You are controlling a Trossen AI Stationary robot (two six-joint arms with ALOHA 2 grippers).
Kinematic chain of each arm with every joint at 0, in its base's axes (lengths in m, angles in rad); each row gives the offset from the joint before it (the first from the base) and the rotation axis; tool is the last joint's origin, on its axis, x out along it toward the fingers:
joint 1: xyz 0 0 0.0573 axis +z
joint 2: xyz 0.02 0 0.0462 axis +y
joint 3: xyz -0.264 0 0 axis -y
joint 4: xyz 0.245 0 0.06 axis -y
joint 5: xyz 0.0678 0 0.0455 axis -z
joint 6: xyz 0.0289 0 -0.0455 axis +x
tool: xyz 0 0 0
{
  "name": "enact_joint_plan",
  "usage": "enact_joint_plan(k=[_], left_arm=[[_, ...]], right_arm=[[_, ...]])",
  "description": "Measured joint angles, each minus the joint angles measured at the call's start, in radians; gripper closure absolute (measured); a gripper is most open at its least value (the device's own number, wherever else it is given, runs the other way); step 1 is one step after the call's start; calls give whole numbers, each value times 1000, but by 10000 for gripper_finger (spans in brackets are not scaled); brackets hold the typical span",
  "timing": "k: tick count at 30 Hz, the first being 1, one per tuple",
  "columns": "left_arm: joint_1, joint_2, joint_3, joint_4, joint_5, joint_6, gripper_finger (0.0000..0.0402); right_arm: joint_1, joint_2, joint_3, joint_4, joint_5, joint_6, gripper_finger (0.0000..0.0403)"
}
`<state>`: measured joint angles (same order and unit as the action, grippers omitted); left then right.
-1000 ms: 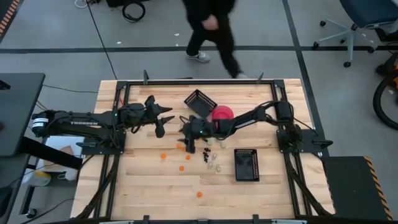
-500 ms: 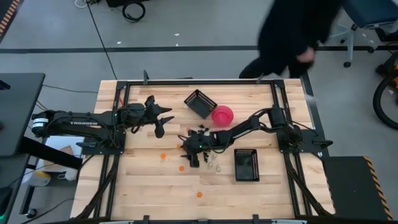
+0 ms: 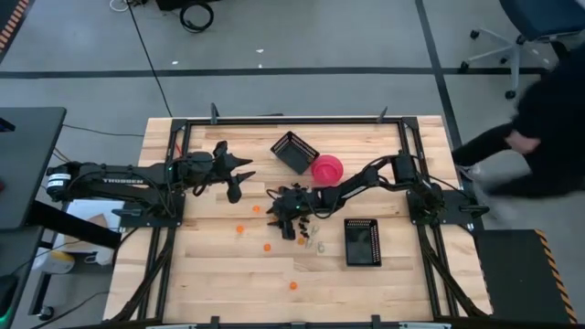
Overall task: Sort Halloween decoration
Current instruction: Put the orange pumpkin toy into the top black bin
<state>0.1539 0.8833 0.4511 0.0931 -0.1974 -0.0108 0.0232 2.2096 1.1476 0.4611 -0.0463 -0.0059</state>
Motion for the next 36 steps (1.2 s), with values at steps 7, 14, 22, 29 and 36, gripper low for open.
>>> enact_joint_plan(k=[7,14,22,29,36], left_arm=[[0,0,0,-1,0,0,246],[0,0,0,-2,0,-1,246],[0,0,0,-1,0,-2,246],[0,0,0,4,0,-1,246],[0,0,0,12,0,-7,246]], right_arm=[[-4,-1,-21,7,5,-53,252],[-13,-1,-26,2,5,-72,305],[-16,-93,-30,-124,84,-119,320],[-23,-147,-29,-166,131,-130,329],[-42,-161,-28,-181,125,-127,331]])
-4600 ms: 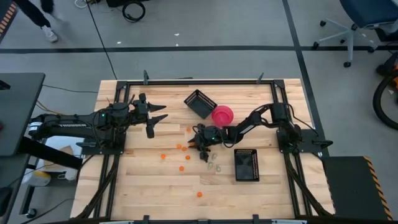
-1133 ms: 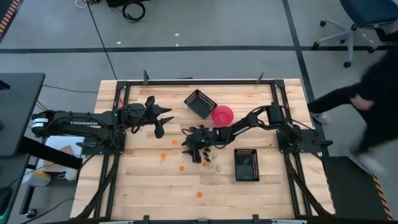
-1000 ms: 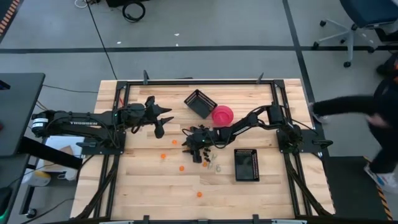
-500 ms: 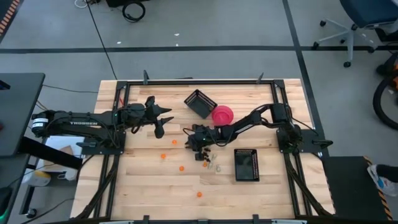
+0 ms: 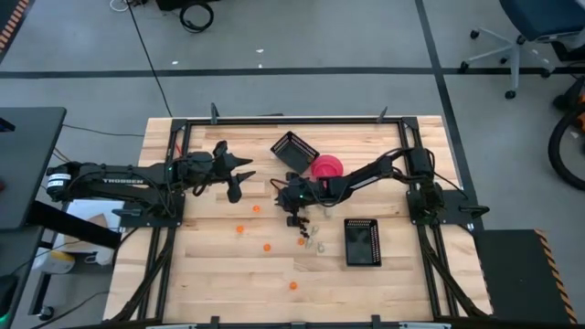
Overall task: Sort Halloween decoration
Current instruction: Put the orange pumpkin toy into the top black bin
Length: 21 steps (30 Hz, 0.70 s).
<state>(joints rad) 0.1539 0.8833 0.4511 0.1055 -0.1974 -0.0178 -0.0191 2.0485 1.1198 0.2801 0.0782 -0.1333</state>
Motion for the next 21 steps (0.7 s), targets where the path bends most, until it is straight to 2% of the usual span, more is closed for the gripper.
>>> enact_joint_plan(k=[6,10,15,21], left_arm=[[0,0,0,-3,0,0,246],[0,0,0,-3,0,0,246],[-1,0,0,-3,0,-21,246],[-1,0,0,-6,0,-24,246]], right_arm=[[-11,-62,3,-70,14,5,300],[-19,-50,3,-77,-26,52,247],[-19,7,2,-70,-7,90,184],[-23,27,-10,-47,23,105,163]])
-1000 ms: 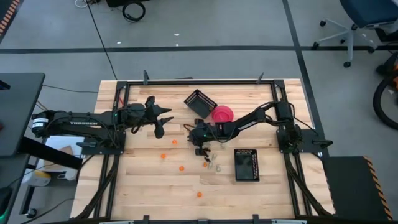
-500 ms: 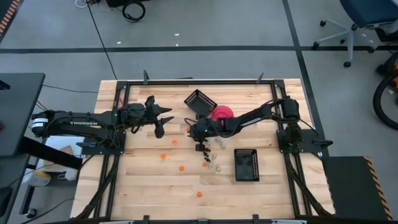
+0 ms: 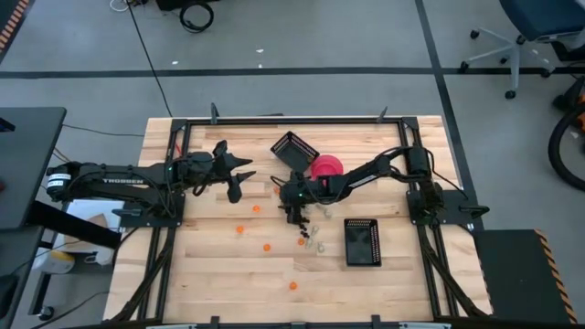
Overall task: Sort Halloween decoration
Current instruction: Put the orange pumpkin toy into the top black bin
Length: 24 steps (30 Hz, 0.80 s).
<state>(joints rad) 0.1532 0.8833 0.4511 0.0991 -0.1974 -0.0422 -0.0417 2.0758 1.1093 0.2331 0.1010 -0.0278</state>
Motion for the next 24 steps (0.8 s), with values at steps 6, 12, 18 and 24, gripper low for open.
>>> enact_joint_plan(k=[6,12,18,24], left_arm=[[0,0,0,-16,0,0,246],[0,0,0,-28,0,0,246],[0,0,0,-28,0,-15,246],[0,0,0,-29,0,-15,246]], right_arm=[[0,-5,-15,-11,-4,11,195],[-1,-6,-15,-47,-30,25,258],[-1,-7,-15,-49,-39,23,301],[-1,-42,-21,-86,-26,18,287]])
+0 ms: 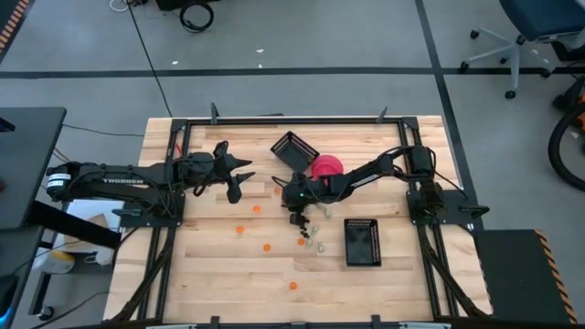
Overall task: Sort Halloween decoration
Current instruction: Put the orange pumpkin toy into the top black bin
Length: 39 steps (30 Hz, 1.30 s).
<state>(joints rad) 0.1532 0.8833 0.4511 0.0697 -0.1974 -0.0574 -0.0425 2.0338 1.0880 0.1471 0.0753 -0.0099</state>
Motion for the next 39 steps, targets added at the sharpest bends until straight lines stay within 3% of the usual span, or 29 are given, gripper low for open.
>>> enact_joint_plan(k=[10,16,24,30,39], left_arm=[[1,0,0,2,0,0,246],[1,0,0,3,0,-3,246],[1,0,0,4,0,-3,246],[1,0,0,10,0,-2,246],[1,0,0,9,0,17,246]], right_arm=[[-1,-149,-1,-91,92,-40,287],[-58,-216,0,-82,245,-80,287],[-217,-189,0,-80,98,-32,284],[-266,-169,1,-68,60,6,280],[-276,-179,1,-112,33,15,209]])
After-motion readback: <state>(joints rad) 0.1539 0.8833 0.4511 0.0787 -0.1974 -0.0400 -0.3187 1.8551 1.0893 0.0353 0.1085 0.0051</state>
